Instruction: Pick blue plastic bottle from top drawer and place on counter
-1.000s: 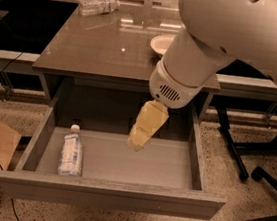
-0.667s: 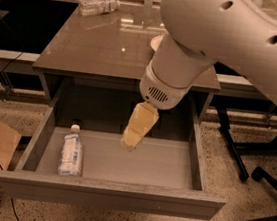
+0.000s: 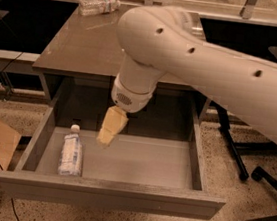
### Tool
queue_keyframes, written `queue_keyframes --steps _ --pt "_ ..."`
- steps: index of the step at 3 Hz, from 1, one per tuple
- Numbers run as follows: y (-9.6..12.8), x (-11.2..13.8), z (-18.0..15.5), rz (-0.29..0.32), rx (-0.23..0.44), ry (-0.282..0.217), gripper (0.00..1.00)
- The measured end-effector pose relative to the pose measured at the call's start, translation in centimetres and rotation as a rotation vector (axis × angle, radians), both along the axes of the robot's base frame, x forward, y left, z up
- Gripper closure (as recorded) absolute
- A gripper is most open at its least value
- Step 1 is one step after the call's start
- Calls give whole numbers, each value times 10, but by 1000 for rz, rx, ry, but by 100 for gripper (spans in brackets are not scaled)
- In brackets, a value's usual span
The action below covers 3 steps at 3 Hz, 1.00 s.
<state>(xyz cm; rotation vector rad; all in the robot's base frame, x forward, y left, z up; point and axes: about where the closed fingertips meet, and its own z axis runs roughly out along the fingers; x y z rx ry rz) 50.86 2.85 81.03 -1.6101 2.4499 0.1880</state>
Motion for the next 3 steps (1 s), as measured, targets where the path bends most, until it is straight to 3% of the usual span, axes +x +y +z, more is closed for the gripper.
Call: queue_keyframes --steps 1,3 --pt "44 23 -51 -44 2 72 0" --pt "113 30 -114 -134 63 215 0"
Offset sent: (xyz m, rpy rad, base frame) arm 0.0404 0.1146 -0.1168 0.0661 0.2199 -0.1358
